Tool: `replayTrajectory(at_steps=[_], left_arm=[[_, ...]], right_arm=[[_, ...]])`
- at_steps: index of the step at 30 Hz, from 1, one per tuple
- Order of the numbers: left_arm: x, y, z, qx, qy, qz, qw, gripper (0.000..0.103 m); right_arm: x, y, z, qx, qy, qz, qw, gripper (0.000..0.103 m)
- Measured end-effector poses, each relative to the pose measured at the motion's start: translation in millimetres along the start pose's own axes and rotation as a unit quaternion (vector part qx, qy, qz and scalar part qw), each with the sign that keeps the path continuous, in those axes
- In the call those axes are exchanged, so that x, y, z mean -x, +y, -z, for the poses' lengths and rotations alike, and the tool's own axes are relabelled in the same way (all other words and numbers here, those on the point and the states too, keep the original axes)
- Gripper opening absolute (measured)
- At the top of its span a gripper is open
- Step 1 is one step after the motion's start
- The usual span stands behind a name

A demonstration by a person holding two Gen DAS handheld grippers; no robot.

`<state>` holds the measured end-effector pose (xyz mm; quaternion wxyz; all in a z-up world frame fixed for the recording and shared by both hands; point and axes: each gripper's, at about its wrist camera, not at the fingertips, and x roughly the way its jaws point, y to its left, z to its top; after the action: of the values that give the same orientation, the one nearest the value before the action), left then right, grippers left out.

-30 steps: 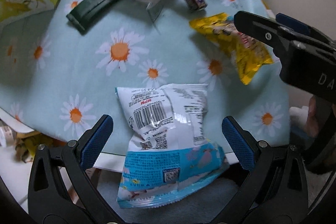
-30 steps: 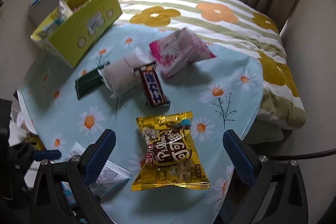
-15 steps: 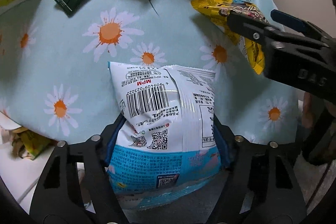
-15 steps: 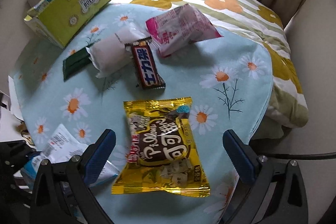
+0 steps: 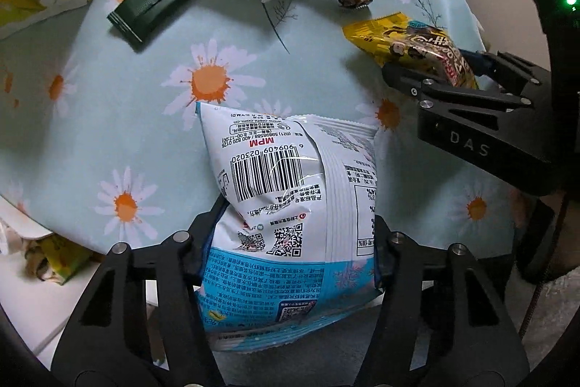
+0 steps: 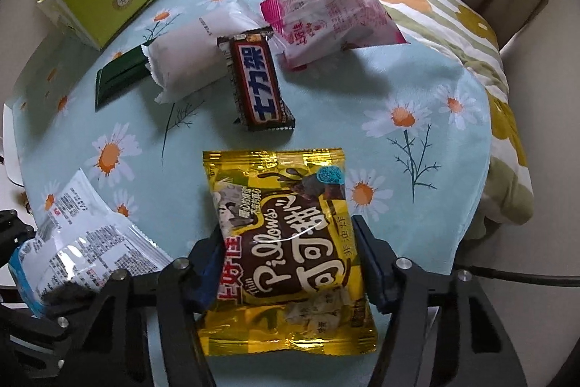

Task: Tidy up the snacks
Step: 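Grasp the white-blue chip bag with the left tool while the right tool grasps the gold packet, then carry both snacks over the yellow box and open both tools to drop them in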

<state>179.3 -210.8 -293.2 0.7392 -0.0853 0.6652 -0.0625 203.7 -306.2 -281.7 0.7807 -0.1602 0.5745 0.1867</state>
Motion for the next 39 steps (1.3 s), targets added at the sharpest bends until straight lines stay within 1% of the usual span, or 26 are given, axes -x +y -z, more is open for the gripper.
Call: replayTrajectory(at_steps=[5, 10, 16, 20, 25, 28, 31, 33, 34, 39], left_arm=[[12.1, -3.5, 0.8, 0.003, -0.012, 0.001, 0.9999, 0.056], [38.7, 2.3, 2.5, 0.004, -0.042, -0.001, 0.9991, 0.056], [91.0, 22.0, -3.5, 0.012, -0.103, -0.003, 0.9946, 0.056], [129.7, 41.4, -13.1, 0.019, -0.152, 0.004, 0.9882, 0.056], [178.6, 82.4, -33.7, 0.019, -0.207, 0.014, 0.9781, 0.056], [201.8, 108.7, -48.2, 0.019, -0.229, 0.018, 0.9732, 0.056], [224.4, 145.7, -67.3, 0.02, -0.246, 0.019, 0.9688, 0.056], [235.2, 170.3, -79.1, 0.021, -0.251, 0.018, 0.9675, 0.056], [241.4, 187.4, -88.1, 0.024, -0.254, 0.018, 0.9668, 0.056], [254.7, 250.9, -131.3, 0.031, -0.256, 0.01, 0.9663, 0.056]], right_arm=[[5.9, -6.0, -0.8, -0.02, -0.005, -0.009, 1.0, 0.056], [27.6, -9.1, -9.5, -0.039, -0.031, -0.016, 0.999, 0.056], [72.5, -0.8, -24.1, -0.045, -0.08, -0.016, 0.996, 0.056], [101.9, 6.6, -38.4, -0.049, -0.11, -0.014, 0.993, 0.056], [139.0, 21.7, -63.9, -0.054, -0.152, -0.005, 0.987, 0.056], [153.9, 38.2, -81.2, -0.059, -0.17, -0.003, 0.984, 0.056], [164.8, 62.3, -106.8, -0.062, -0.188, -0.007, 0.98, 0.056], [169.5, 75.8, -121.3, -0.065, -0.197, -0.008, 0.978, 0.056], [171.6, 87.0, -134.0, -0.066, -0.203, -0.008, 0.977, 0.056], [173.5, 128.7, -182.3, -0.069, -0.216, -0.013, 0.974, 0.056]])
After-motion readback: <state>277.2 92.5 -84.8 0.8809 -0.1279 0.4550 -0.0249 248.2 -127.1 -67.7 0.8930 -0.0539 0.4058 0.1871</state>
